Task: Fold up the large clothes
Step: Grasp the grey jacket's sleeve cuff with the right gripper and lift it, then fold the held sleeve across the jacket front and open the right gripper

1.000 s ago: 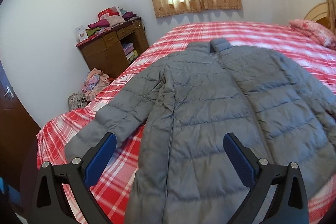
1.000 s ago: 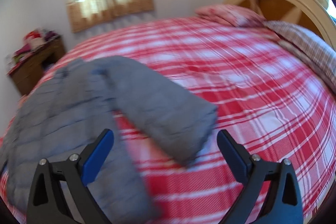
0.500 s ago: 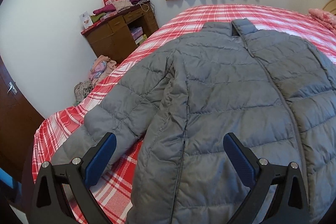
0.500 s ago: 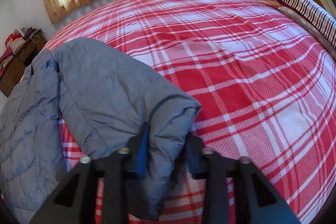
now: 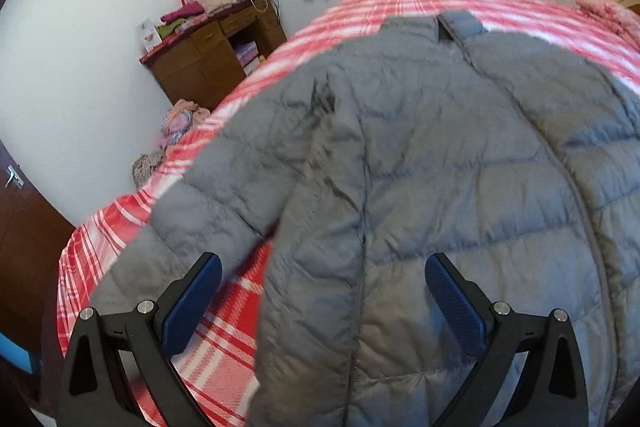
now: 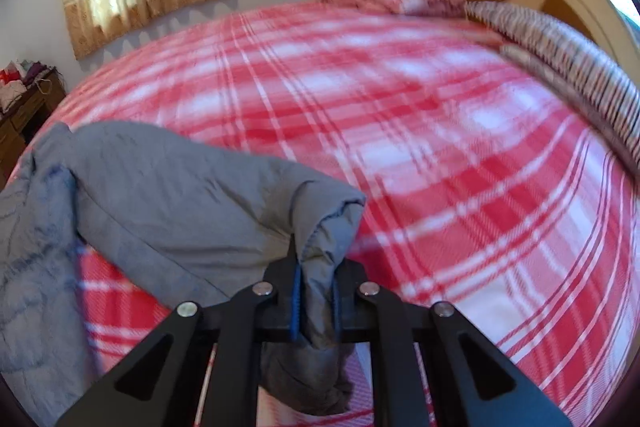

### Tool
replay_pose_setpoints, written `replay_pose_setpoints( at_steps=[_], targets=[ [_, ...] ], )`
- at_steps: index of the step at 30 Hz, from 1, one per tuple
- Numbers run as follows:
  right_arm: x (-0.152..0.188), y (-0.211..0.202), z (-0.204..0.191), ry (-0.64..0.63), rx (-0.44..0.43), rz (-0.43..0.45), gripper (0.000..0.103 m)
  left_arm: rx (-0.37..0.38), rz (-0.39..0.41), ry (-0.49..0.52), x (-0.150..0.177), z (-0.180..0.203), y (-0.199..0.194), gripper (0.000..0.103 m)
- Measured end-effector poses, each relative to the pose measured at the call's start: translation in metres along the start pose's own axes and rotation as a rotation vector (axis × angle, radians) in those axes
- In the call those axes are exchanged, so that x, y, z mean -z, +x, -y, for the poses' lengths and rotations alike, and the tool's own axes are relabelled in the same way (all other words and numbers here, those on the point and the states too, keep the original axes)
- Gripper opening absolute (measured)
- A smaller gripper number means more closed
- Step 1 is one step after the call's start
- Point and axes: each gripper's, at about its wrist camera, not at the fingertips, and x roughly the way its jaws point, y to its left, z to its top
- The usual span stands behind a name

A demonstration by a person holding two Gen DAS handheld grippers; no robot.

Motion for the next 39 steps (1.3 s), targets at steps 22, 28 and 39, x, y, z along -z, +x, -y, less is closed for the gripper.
replay_pose_setpoints(
  at_steps=[22, 28, 39],
  targets=[
    [0.068, -0.004, -0.315, -0.635, -0.206, 0.141, 0.016, -0.098, 0.030, -0.130, -0.053, -0.039, 0.037, 0.102],
    [0.090, -0.044, -0.308, -0.693, -0.292, 0.181, 0.073, -0.105, 0.011, -0.140, -0.048, -0.041, 0.038, 0.102],
    [0.081, -0.026, -0.222, -0.567, -0.131, 0.111, 0.047, -0.008, 0.063, -0.137, -0.071, 0.017, -0.005, 0.102]
  ],
)
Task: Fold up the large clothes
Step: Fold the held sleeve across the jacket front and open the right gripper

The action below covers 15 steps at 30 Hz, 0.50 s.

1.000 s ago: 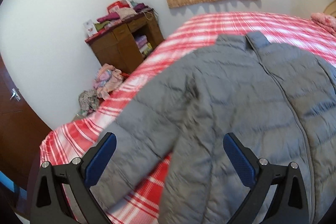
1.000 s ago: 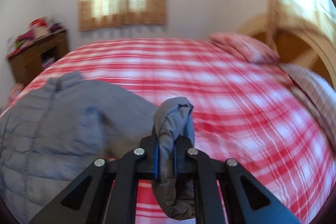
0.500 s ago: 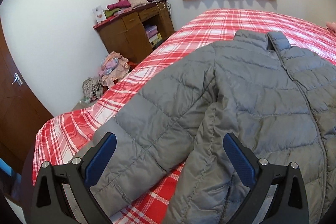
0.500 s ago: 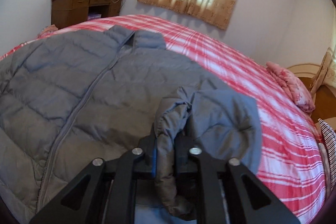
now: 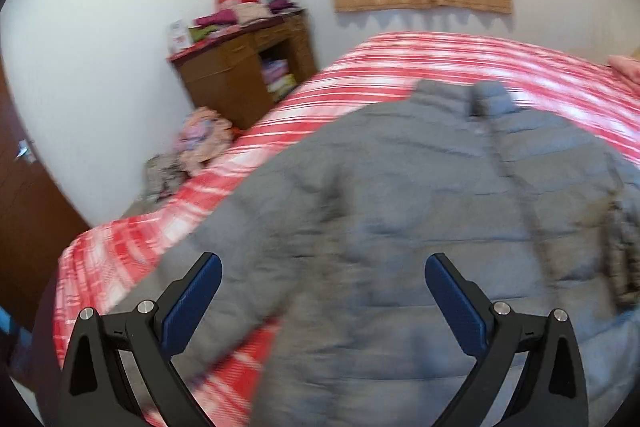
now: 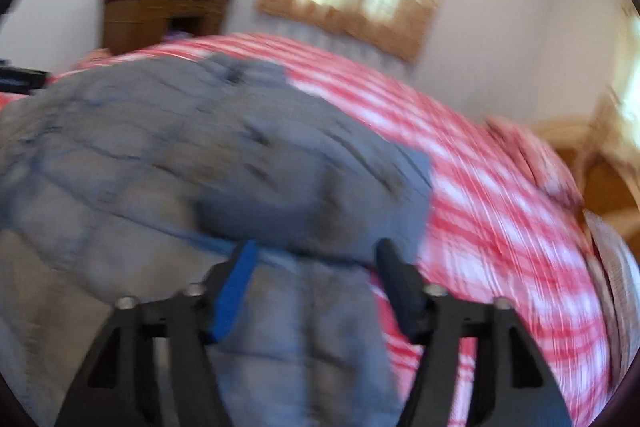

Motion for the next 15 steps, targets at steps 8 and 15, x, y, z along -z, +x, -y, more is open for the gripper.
replay_pose_setpoints(
  at_steps=[8, 15],
  targets=[
    [0.017, 0.023, 0.045, 0.106, 0.079, -0.049, 0.052, 0.227, -0.020, 0.064, -0.016, 0.131, -0.020, 0.102],
    [0.027, 0.012, 0.049, 0.139, 0.080, -0.020, 0.068, 0.331, -0.097, 0.111, -0.021, 0.214, -0.001, 0.102]
  ],
)
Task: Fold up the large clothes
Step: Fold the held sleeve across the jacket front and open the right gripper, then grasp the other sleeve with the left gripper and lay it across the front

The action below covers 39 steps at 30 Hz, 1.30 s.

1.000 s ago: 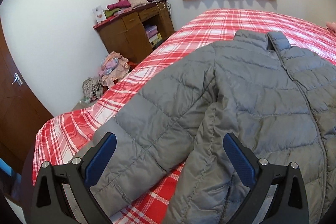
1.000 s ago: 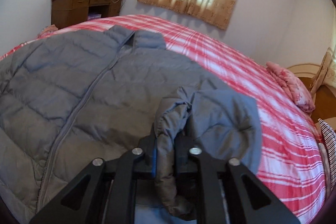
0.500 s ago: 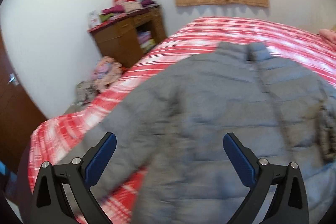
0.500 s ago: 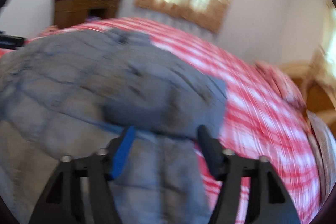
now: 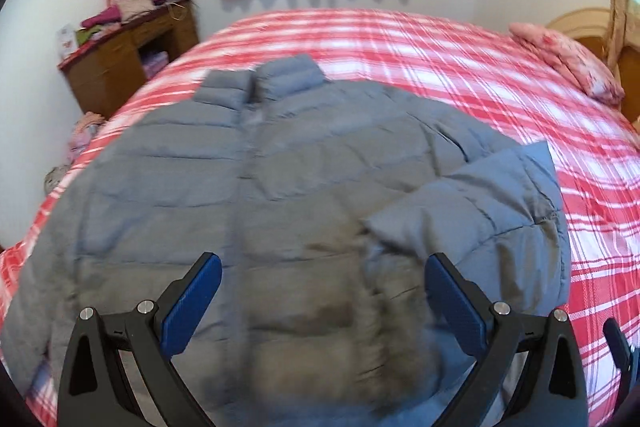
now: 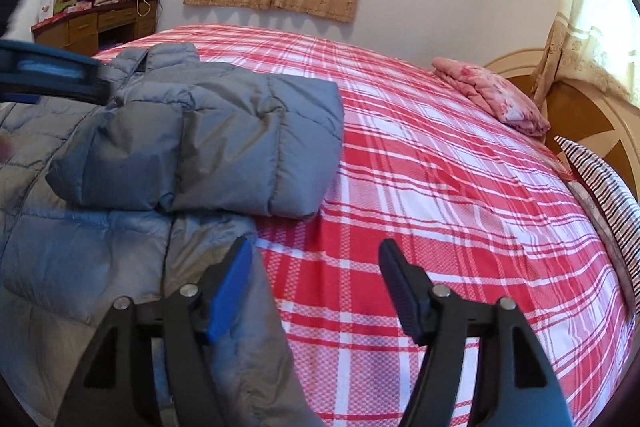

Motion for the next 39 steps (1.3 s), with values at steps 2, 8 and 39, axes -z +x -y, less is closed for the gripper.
replay_pose_setpoints(
  at_steps=[2, 8, 39],
  targets=[
    [0.003, 0.004, 0.000, 0.002, -0.004, -0.010, 0.068, 0.054, -0.018, 0.027, 0.001, 0.015, 0.011, 0.101],
    [0.003, 0.005, 0.008, 0.027, -0.037, -0.028, 0.068, 0.125, -0.017, 0.113, 0.014, 0.025, 0.011, 0.010],
    [-0.038, 0.012, -0.015, -0.115, -0.117, -0.030, 0.069, -0.201, 0.090, 0.078, 0.052, -0.175, -0.006, 0.007]
  ],
)
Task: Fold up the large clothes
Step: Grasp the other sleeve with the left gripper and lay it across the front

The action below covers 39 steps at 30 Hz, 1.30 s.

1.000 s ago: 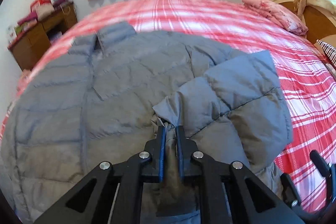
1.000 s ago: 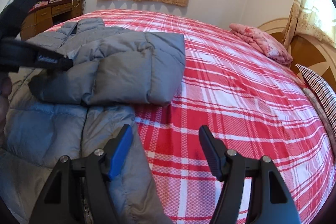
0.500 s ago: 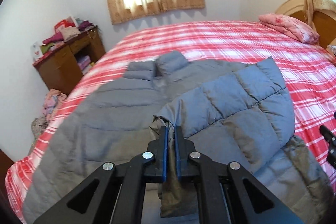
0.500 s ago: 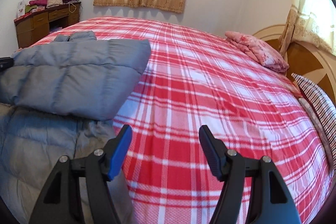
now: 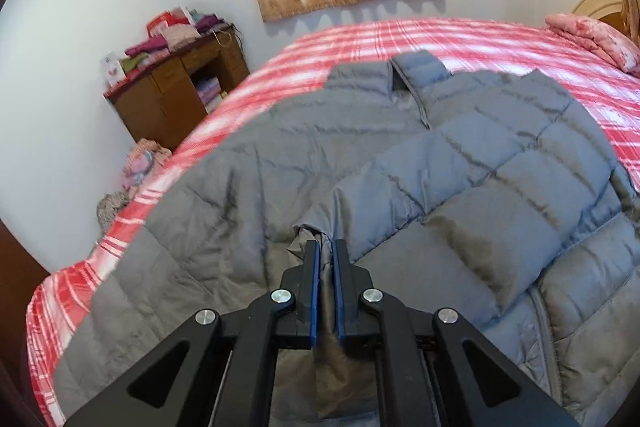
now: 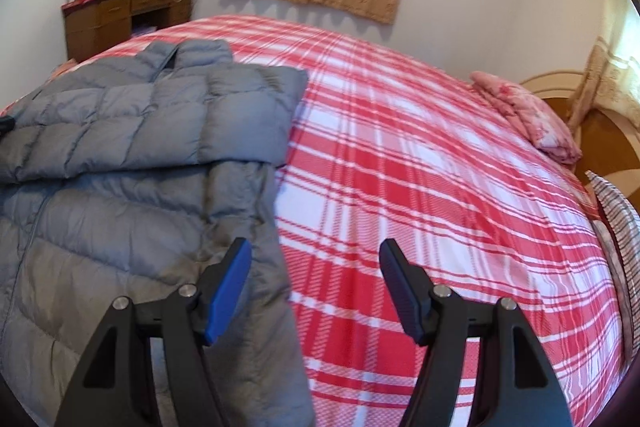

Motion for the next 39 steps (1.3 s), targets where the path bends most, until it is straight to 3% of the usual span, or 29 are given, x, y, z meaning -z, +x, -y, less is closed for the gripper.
replay_pose_setpoints(
  at_steps=[3, 6, 8, 10, 11, 13, 15, 18, 23, 25, 32, 39],
  targets=[
    [-0.009, -0.003, 0.006, -0.005, -0.026, -0.008, 0.067, -0.024, -0.002, 0.012, -0.005, 0.003, 0.001, 0.009],
    [-0.027, -0.010, 0.015, 0.011, -0.041, 0.013, 0.066, -0.102, 0.063, 0.008, -0.017, 0.001, -0.010, 0.016],
    [-0.043, -0.012, 0.021, 0.045, -0.059, 0.031, 0.064, -0.172, 0.099, -0.017, -0.026, -0.001, -0.020, 0.034],
    [-0.061, -0.010, 0.023, 0.085, -0.080, 0.058, 0.063, -0.175, 0.141, -0.055, -0.031, -0.005, -0.028, 0.085],
    [-0.070, -0.007, 0.020, 0.091, -0.092, 0.067, 0.063, -0.169, 0.175, -0.076, -0.032, -0.006, -0.034, 0.091],
    [-0.082, 0.003, 0.012, 0.099, -0.117, 0.080, 0.063, -0.156, 0.216, -0.093, -0.032, -0.004, -0.040, 0.093],
    [-0.094, 0.018, -0.004, 0.076, -0.141, 0.093, 0.061, -0.128, 0.208, -0.096, -0.036, 0.002, -0.036, 0.093],
    [-0.104, 0.052, -0.028, 0.058, -0.212, 0.056, 0.049, -0.121, 0.144, -0.084, -0.043, 0.017, -0.008, 0.093],
    [-0.098, 0.095, -0.047, 0.073, -0.235, -0.020, 0.048, -0.153, 0.003, -0.053, -0.036, 0.033, 0.056, 0.093],
    [-0.085, 0.108, -0.053, 0.056, -0.226, -0.043, 0.048, -0.131, -0.031, -0.070, -0.028, 0.032, 0.068, 0.093],
    [-0.070, 0.119, -0.047, 0.086, -0.248, -0.068, 0.047, -0.073, -0.094, -0.109, -0.026, 0.029, 0.087, 0.097],
    [-0.071, 0.122, -0.048, 0.074, -0.233, -0.074, 0.047, -0.071, -0.114, -0.117, -0.026, 0.031, 0.093, 0.100]
  ],
)
